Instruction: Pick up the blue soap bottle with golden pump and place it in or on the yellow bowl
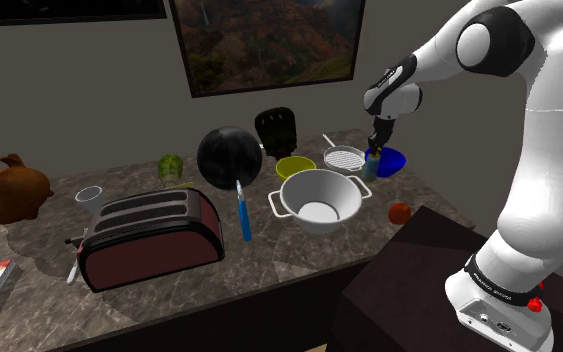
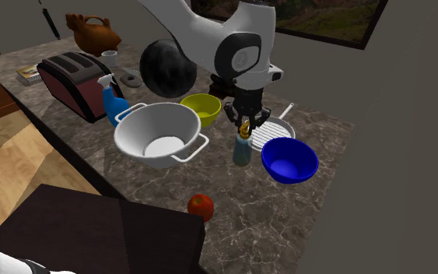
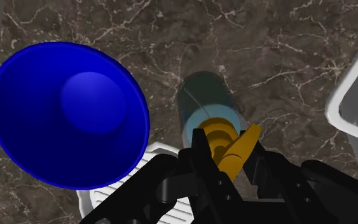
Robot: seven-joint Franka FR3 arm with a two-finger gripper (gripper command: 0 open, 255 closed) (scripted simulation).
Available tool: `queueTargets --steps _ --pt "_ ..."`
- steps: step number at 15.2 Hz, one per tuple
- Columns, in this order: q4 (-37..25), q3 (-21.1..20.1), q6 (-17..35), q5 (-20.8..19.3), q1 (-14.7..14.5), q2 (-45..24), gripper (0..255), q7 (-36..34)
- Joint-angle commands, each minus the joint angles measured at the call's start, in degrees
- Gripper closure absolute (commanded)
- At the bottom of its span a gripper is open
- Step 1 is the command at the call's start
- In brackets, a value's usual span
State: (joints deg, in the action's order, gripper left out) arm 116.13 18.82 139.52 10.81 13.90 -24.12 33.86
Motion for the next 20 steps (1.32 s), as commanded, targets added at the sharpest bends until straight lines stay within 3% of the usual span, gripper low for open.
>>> queueTargets --steps 1,20 --pt "-0.2 0.4 -1.3 -0.6 -0.2 1.2 255 -0.4" --pt "-3.8 2.5 -13.4 -5.3 -1.8 10.2 255 -3.4"
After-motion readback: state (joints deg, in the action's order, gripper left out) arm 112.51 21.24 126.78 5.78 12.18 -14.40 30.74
